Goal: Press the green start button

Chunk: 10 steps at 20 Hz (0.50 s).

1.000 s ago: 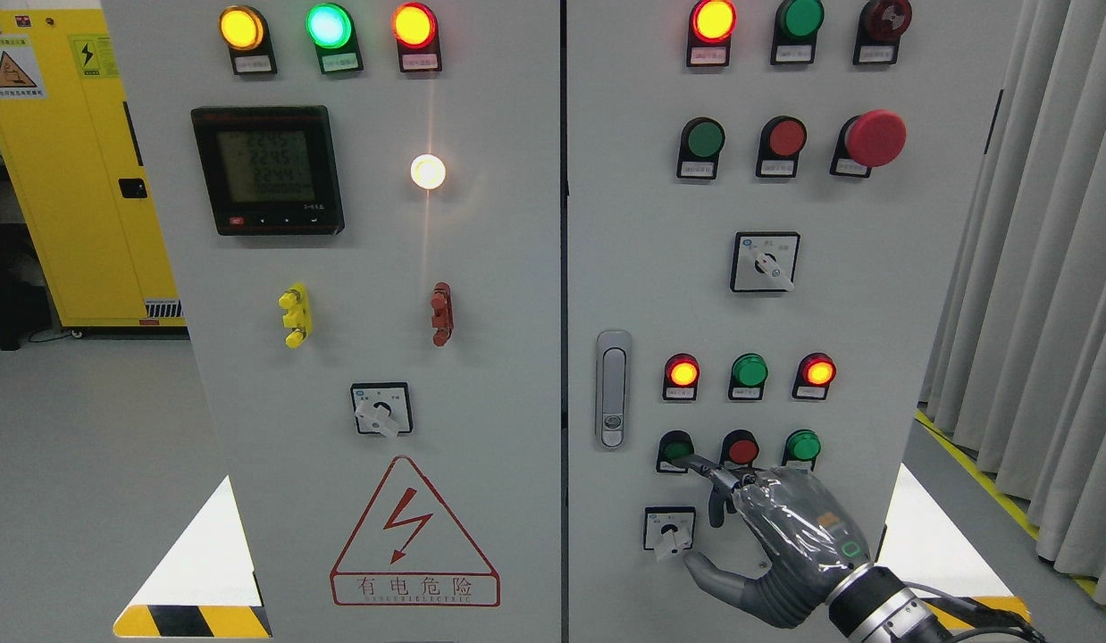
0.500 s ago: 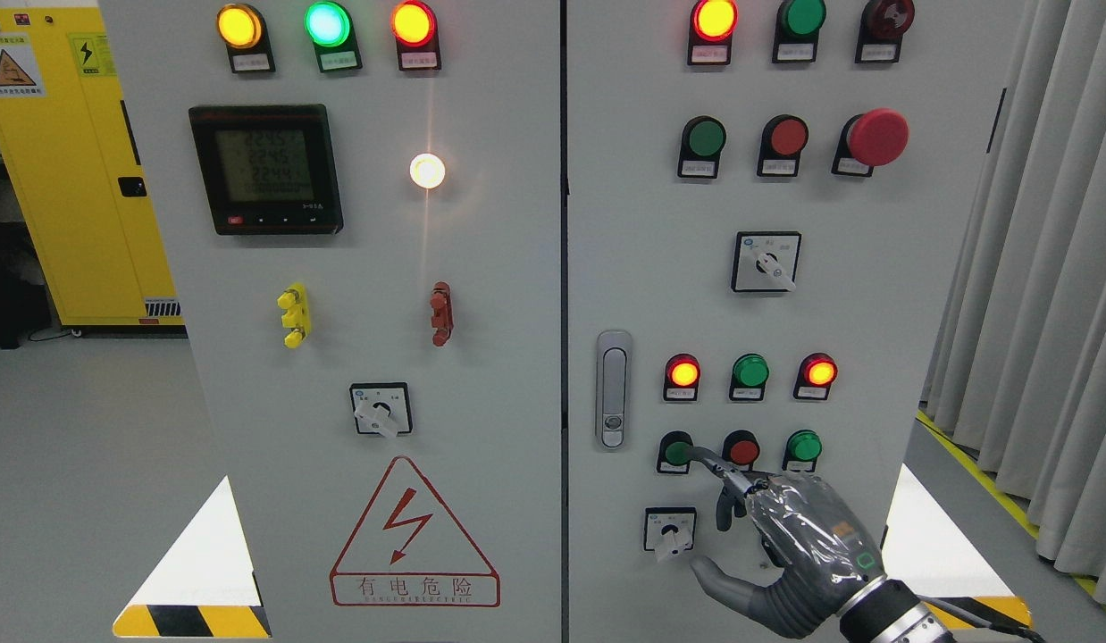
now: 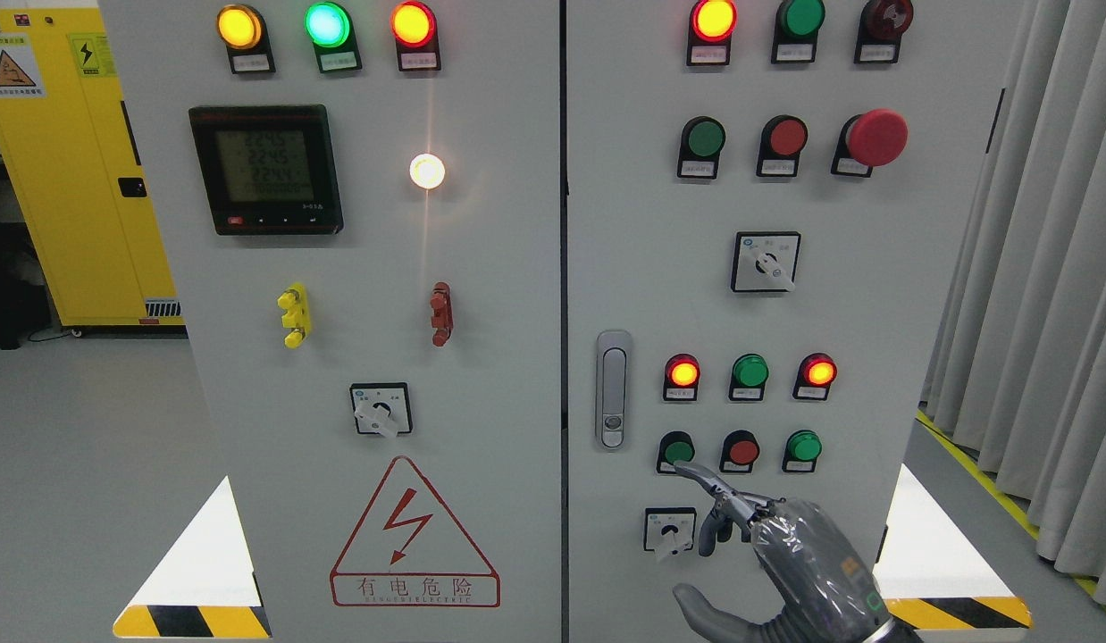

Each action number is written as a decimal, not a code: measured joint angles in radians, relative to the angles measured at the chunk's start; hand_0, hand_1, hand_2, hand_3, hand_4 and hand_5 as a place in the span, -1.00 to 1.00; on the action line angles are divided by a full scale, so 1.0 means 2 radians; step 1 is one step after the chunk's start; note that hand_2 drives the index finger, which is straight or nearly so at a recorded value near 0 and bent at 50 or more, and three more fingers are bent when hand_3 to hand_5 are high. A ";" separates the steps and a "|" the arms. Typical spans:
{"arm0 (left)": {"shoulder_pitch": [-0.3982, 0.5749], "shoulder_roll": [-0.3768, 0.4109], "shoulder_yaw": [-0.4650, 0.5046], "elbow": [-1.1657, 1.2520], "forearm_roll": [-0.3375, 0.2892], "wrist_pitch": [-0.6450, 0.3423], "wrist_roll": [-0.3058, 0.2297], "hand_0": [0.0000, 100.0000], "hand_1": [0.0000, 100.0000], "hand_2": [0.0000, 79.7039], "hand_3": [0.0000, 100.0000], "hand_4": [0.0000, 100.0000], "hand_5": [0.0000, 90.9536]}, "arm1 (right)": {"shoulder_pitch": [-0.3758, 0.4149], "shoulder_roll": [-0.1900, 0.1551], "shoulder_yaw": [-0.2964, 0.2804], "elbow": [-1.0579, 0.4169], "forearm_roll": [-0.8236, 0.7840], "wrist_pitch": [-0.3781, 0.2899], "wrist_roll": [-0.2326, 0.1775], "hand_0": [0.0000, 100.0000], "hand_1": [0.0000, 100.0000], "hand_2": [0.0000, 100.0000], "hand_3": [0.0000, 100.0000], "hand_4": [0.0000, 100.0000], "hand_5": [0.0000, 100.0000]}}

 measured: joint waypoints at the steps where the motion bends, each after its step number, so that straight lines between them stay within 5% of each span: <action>1: 0.000 0.000 0.000 0.000 0.000 0.000 0.000 -0.76 0.11 -1.00 -1.00 -1.00 -1.00 | 0.011 0.001 0.001 -0.005 -0.012 0.000 -0.008 -0.09 0.22 -1.00 0.08 0.05 -0.07; 6: 0.000 0.000 0.000 0.000 0.000 0.000 0.000 -0.76 0.11 -1.00 -1.00 -1.00 -1.00 | 0.053 0.006 0.003 -0.025 -0.089 0.000 -0.020 -0.06 0.16 -1.00 -0.83 -0.77 -0.89; 10: 0.000 0.000 0.000 0.000 0.000 0.000 0.000 -0.76 0.11 -1.00 -1.00 -1.00 -1.00 | 0.083 0.008 0.004 -0.035 -0.160 0.011 -0.022 -0.01 0.08 -1.00 -1.00 -0.99 -1.00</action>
